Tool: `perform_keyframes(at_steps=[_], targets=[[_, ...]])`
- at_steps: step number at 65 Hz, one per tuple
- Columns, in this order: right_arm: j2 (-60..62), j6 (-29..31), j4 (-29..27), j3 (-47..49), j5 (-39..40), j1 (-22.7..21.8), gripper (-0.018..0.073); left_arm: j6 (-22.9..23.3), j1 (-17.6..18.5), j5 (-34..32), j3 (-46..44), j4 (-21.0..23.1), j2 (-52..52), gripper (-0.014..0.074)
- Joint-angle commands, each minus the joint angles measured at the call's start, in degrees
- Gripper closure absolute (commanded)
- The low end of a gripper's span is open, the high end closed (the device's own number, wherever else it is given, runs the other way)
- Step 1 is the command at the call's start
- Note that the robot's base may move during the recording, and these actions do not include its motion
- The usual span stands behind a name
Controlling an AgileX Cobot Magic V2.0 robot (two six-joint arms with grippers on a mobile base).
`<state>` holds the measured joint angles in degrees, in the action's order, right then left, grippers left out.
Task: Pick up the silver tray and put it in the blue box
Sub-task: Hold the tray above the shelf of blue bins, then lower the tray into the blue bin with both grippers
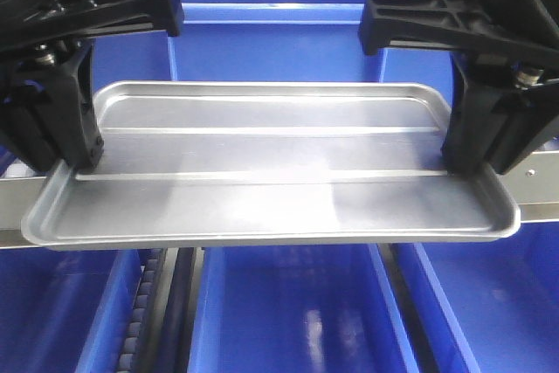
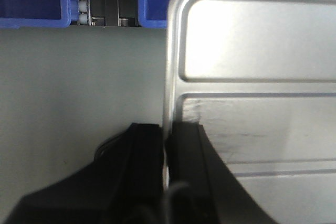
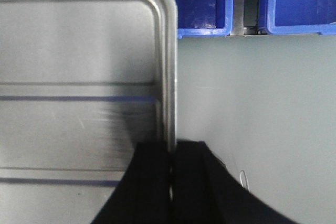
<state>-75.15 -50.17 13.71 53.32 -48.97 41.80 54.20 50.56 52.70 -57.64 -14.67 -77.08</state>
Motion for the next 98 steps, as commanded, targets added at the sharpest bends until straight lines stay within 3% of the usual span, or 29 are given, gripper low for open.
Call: perform_keyframes(at_steps=[1,52,62,76,84,98], targets=[[2.0,0.7,1.6,1.6,2.3,0.1,0.0506,0.4,0.4,-1.7,-1.6,-0.4,1.9,0.0604],[2.1,0.7,0.8,3.5,4.8,0.1,0.0506,-0.7,0.2,-2.7,-3.2,-1.0,1.9,0.0603],[2.0,3.2,0.8,10.0,4.8,0.0,0.0506,-8.8,-2.4,-3.1,-8.2,1.7,1.9,0.0602],[-1.7,10.2,-1.6,23.2,3.9,-3.5,0.0506,-24.1,-10.4,-8.5,-17.4,11.3,1.8,0.0602],[-5.4,15.5,-4.6,32.7,3.8,-6.1,0.0506,-28.4,-14.0,-8.7,-24.9,11.7,-0.5,0.0602],[-13.5,19.4,-5.5,45.7,5.4,-9.6,0.0506,-37.9,-19.7,-12.0,-37.1,18.0,-9.2,0.0602]])
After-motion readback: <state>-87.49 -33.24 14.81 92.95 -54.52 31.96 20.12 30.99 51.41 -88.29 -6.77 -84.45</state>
